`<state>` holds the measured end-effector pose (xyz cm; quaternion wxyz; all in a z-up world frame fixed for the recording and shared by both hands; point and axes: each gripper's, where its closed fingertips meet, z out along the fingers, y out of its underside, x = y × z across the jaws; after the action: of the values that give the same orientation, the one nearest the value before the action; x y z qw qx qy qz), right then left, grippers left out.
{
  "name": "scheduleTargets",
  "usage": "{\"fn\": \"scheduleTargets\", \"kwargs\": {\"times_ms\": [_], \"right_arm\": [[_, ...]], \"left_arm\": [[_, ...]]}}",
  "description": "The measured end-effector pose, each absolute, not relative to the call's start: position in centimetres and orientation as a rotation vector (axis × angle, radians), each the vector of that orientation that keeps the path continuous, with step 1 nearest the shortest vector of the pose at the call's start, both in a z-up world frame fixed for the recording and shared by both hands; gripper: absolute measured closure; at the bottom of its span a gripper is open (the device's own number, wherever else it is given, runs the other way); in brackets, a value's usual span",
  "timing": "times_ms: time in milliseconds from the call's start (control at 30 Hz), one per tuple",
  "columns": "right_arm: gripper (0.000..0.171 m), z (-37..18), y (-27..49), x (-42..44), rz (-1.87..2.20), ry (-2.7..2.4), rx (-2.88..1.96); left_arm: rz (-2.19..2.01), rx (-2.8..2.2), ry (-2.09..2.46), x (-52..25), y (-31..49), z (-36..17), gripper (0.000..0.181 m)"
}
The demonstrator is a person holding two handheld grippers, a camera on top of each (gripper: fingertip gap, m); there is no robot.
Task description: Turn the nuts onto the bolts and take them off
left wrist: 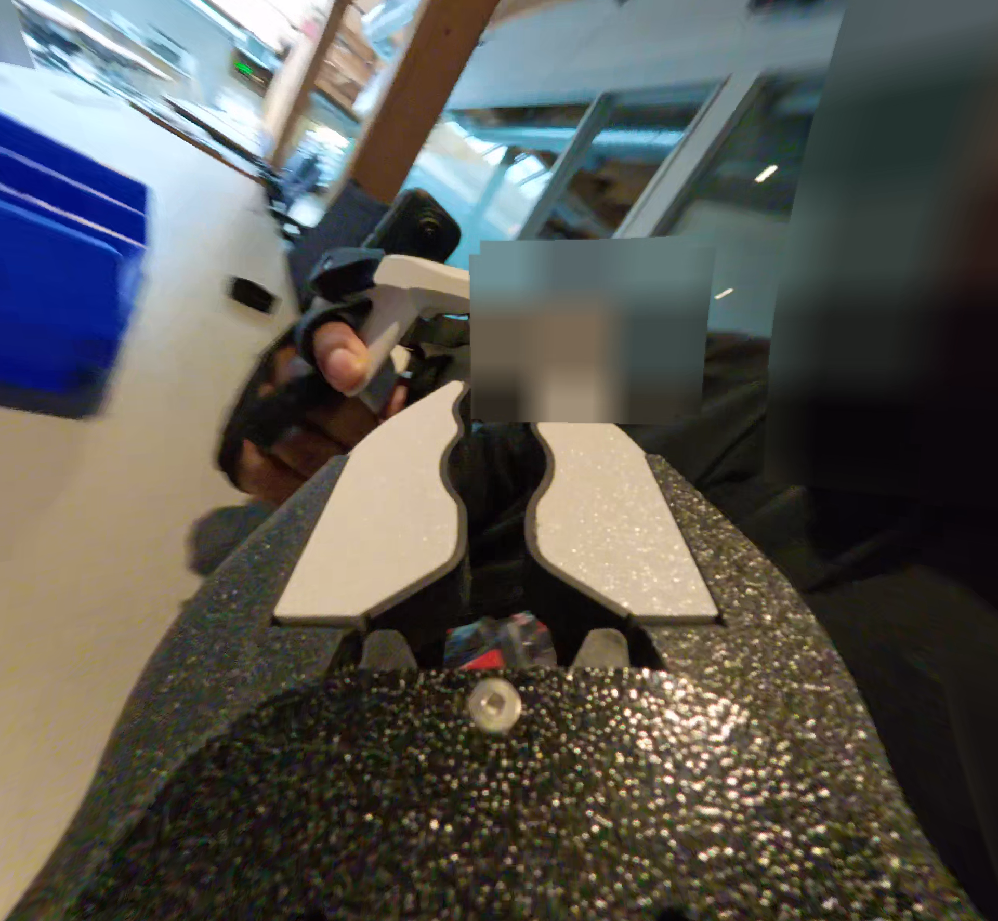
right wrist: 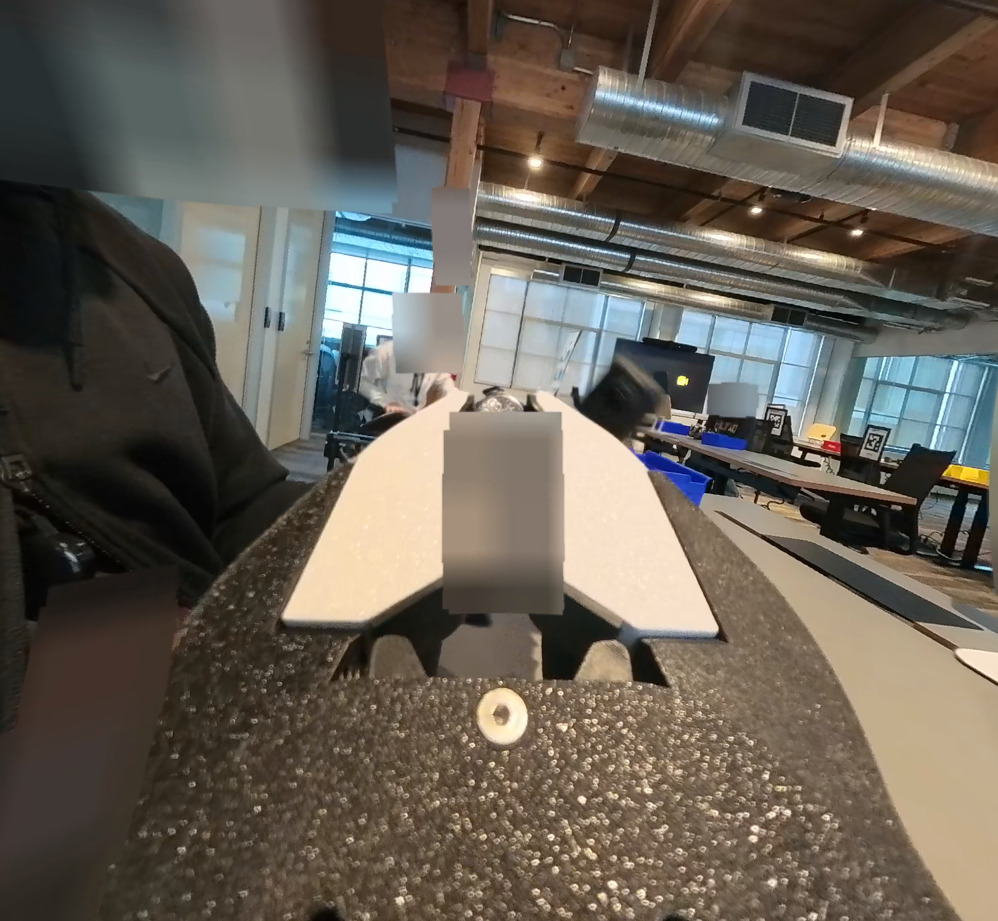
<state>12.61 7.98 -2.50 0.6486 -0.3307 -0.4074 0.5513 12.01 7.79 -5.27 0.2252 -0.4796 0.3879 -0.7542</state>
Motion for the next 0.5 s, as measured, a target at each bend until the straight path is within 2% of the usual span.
{"fn": "scheduleTargets", "kwargs": {"times_ms": [67, 167, 267, 333, 500], "right_arm": [[0.153, -2.6, 7.9, 12.4, 1.243, -0.932, -0.756], [0.154, -2.4, 8.1, 12.8, 1.246, -0.918, -0.754], [0.153, -2.2, 8.3, 13.2, 1.257, -0.894, -0.746], [0.153, -2.1, 8.4, 13.3, 1.265, -0.884, -0.746], [0.153, -2.2, 8.3, 13.1, 1.254, -0.892, -0.746]], "left_arm": [[-2.225, -1.304, 1.008, 11.9, 7.8, -5.4, 0.164], [-2.172, -1.244, 1.028, 12.2, 7.9, -5.4, 0.163], [-1.92, -1.207, 1.101, 12.6, 8.2, -5.6, 0.138], [-1.73, -1.187, 1.144, 12.8, 8.6, -5.8, 0.131], [-1.612, -1.174, 1.178, 13.6, 8.2, -5.9, 0.136]]}}
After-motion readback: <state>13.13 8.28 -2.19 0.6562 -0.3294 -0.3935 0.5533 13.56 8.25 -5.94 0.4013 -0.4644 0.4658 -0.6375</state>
